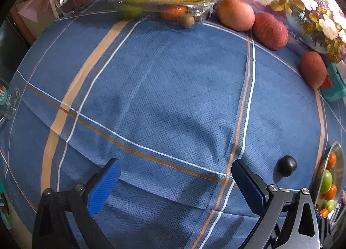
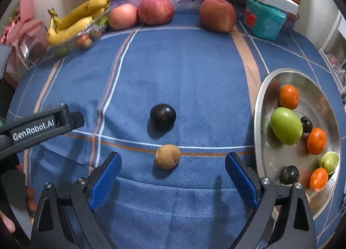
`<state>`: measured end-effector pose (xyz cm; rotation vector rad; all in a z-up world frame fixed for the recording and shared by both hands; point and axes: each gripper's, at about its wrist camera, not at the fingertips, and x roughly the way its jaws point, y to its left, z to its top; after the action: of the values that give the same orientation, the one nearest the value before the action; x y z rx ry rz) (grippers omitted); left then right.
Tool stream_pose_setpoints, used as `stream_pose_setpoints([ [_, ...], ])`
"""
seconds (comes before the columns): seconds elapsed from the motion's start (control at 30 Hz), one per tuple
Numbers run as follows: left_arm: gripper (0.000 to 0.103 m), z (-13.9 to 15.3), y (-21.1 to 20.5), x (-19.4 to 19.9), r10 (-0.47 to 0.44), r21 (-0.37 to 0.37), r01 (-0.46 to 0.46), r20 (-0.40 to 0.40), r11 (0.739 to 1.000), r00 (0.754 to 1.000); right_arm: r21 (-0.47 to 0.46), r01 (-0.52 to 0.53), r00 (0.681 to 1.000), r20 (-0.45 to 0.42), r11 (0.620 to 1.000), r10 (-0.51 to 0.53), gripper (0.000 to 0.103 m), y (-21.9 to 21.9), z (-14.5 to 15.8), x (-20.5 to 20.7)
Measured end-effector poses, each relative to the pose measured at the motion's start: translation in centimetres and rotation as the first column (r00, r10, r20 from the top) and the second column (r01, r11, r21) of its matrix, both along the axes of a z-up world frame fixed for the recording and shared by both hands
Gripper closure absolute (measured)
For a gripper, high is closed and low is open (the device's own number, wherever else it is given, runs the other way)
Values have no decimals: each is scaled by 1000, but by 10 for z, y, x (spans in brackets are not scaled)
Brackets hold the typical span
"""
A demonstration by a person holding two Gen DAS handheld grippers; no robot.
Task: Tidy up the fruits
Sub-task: 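Withdraw both open tools from the plate toward the last plum and kiwi, then grasp the dark plum with the left tool while the right tool grasps the kiwi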
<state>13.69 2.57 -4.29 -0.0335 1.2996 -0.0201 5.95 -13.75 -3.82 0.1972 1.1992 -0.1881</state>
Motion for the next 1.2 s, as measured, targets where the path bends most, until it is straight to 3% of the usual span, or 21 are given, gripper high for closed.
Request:
stream_pose_setpoints([
  [0.57,0,-14,-6,10,1,-11,-1,-5,1000,1000,-12,-20,1000,-21,1000,20,6,4,-14,1],
  [0.63,0,-14,-7,10,3,-24,-3,1,1000,1000,-30,-17,1000,-16,999,17,10,4,-13,1],
  [0.7,0,-11,-6,11,5,-40,-5,6,999,1000,-35,-14,1000,-6,999,14,32,3,-10,1],
  [0.83,0,-7,-10,13,1,-58,0,13,998,1000,-21,-6,1000,9,1000,6,43,1,-6,1],
  [0.9,0,-5,-12,13,-4,-66,5,14,998,1000,-10,-4,1000,12,1000,4,60,0,-5,1],
  [1.07,0,-1,-19,14,-8,-99,10,25,995,1000,30,-5,1000,15,1000,4,77,0,-4,0],
  [1.2,0,6,-23,14,-5,-146,11,45,989,999,63,-10,1000,25,998,9,77,0,-1,0],
])
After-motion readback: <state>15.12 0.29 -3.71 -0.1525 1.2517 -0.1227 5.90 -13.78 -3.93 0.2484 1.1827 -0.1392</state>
